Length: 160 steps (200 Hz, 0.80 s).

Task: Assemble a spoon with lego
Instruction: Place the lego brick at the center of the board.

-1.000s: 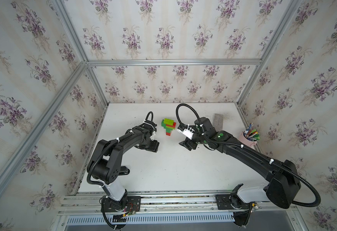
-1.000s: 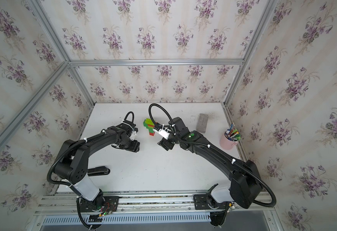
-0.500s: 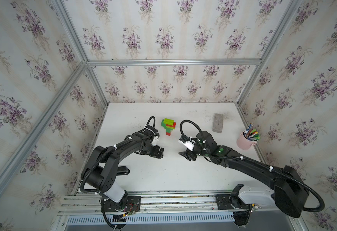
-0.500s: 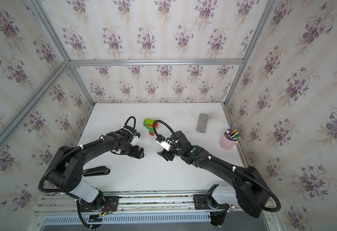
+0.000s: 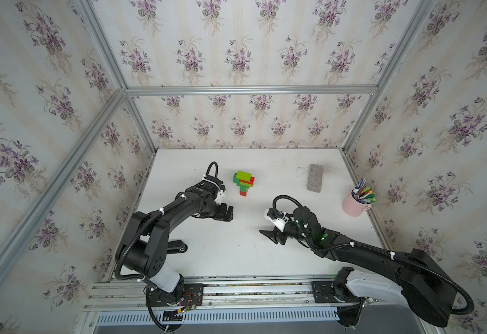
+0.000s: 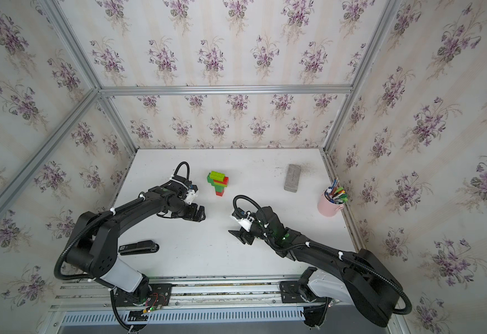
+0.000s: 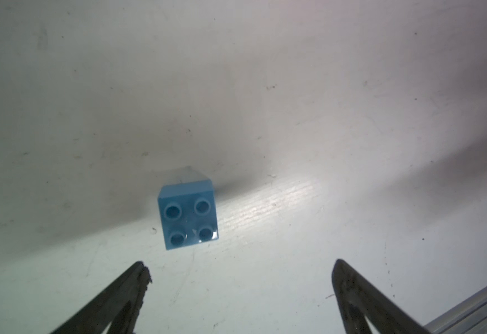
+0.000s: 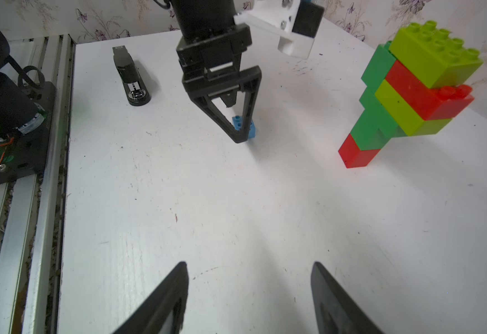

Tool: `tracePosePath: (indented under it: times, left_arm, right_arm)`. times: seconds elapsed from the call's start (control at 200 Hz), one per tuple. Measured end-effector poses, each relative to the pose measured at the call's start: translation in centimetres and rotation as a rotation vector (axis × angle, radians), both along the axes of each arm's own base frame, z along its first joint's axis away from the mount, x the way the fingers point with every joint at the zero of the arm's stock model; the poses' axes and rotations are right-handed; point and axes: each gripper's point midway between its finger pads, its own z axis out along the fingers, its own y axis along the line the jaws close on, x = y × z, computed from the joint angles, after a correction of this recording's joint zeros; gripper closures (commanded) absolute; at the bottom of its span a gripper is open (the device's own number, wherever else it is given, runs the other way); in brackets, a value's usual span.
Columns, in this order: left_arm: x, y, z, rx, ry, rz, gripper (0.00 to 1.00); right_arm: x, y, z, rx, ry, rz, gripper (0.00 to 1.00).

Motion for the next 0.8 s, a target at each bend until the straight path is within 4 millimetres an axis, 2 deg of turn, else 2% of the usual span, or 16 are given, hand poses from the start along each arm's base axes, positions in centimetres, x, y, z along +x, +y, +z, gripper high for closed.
tracePosePath:
  times: [0.19,0.345,0.41,0.52,0.63,0.799]
  left_arm:
    - [1.0,-1.1,-1.5,-0.001,0.035,-0.027,0.01]
    - [-0.2,-3.2,-1.4,-0.048,0.042,-0.084,0.01]
    - [-0.9,-3.3,-0.9,-0.068,0.041,-0.086,0.01]
    - [-0.8,-2.1,0.1,-0.08,0.013,-0.051,0.01]
    - [0.4,0.2,0.9,-0.089,-0.01,0.027,0.01]
    - [2.2,3.9,1.9,-0.097,-0.046,0.144,0.01]
  right_arm:
    - [0.6,0.2,0.9,0.004,-0.027,-0.009,0.33]
    - [0.8,0.4,0.4,-0.014,-0.028,-0.006,0.34]
    - [0.9,0.5,0.1,-0.023,-0.02,-0.004,0.35]
    - [0.7,1.2,-0.9,-0.041,-0.016,0.022,0.35]
    - [0.1,2.4,-2.3,-0.067,-0.017,0.087,0.36]
    - [1.4,6.4,-3.0,-0.081,-0.03,0.176,0.39]
